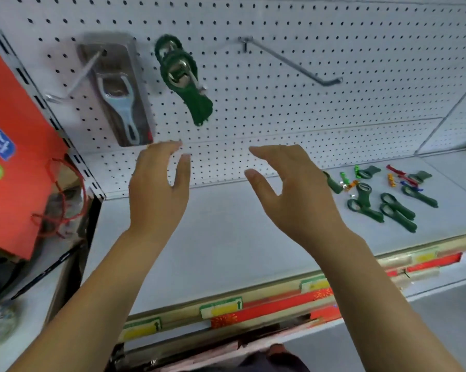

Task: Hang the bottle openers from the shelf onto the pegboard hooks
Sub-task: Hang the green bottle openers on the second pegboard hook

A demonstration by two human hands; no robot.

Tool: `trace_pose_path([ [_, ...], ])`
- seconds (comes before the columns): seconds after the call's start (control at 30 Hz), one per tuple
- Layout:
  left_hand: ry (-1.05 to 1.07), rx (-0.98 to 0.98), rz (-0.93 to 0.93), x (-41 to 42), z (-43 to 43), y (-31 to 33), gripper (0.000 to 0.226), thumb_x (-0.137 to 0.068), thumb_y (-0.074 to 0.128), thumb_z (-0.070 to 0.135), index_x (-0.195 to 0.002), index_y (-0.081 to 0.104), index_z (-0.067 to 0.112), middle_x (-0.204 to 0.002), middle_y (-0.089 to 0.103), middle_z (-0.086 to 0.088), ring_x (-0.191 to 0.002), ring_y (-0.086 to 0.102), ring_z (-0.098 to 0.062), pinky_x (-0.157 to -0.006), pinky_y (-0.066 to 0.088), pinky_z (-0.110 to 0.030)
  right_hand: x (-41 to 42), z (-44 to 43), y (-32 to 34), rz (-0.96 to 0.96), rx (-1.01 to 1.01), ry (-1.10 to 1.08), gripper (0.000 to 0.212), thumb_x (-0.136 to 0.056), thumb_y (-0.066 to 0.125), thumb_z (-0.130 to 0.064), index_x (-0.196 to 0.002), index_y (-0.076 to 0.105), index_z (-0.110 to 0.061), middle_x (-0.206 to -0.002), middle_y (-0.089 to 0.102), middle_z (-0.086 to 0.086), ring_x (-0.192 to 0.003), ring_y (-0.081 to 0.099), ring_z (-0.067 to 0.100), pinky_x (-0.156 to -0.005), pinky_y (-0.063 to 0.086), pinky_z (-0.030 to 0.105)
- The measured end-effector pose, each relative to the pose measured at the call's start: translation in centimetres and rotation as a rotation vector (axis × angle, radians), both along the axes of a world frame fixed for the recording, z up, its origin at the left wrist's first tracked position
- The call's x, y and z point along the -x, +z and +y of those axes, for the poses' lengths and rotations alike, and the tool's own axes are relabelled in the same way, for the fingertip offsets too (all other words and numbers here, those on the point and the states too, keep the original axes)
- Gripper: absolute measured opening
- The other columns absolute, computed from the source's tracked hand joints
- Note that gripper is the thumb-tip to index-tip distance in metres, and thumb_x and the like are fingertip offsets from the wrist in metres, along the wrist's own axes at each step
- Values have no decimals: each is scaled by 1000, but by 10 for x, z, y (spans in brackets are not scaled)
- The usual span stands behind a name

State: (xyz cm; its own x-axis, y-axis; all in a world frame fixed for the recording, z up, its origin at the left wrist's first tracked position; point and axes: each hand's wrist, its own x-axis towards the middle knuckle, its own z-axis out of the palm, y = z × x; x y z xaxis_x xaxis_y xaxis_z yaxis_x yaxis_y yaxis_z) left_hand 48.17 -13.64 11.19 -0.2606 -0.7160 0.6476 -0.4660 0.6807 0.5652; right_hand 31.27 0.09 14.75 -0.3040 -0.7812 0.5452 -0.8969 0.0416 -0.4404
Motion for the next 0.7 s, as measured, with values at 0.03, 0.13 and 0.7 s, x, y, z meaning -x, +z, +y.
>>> trace_pose_path([
  [0.03,-5,-8,-104,0,5,-12,27,-102,56,26,-121,64,9,-119,67,-8,-114,58,-23,-97,39,-21,8,3,-12,-6,-33,-15,37,-97,62,-34,-131,62,-20,-125,66,-5,-120,56,17,-98,50,40],
  [0.13,-53,-25,-417,10,24,-44,33,-100,55,30,-124,65,9,-127,67,-11,-119,59,-32,-102,43,-42,40,20,-51,-28,-168,-63,40,-97,62,-34,-134,60,-19,-131,64,-3,-124,55,19,-100,49,43],
  [0.7,-222,-356,-671,285,169,-118,52,-103,45,42,-148,44,16,-158,41,-3,-147,34,-22,-121,20,-36,357,181,-163,-230,-522,-360,36,-95,65,-27,-127,64,-10,-126,66,11,-124,51,30,-98,47,42],
])
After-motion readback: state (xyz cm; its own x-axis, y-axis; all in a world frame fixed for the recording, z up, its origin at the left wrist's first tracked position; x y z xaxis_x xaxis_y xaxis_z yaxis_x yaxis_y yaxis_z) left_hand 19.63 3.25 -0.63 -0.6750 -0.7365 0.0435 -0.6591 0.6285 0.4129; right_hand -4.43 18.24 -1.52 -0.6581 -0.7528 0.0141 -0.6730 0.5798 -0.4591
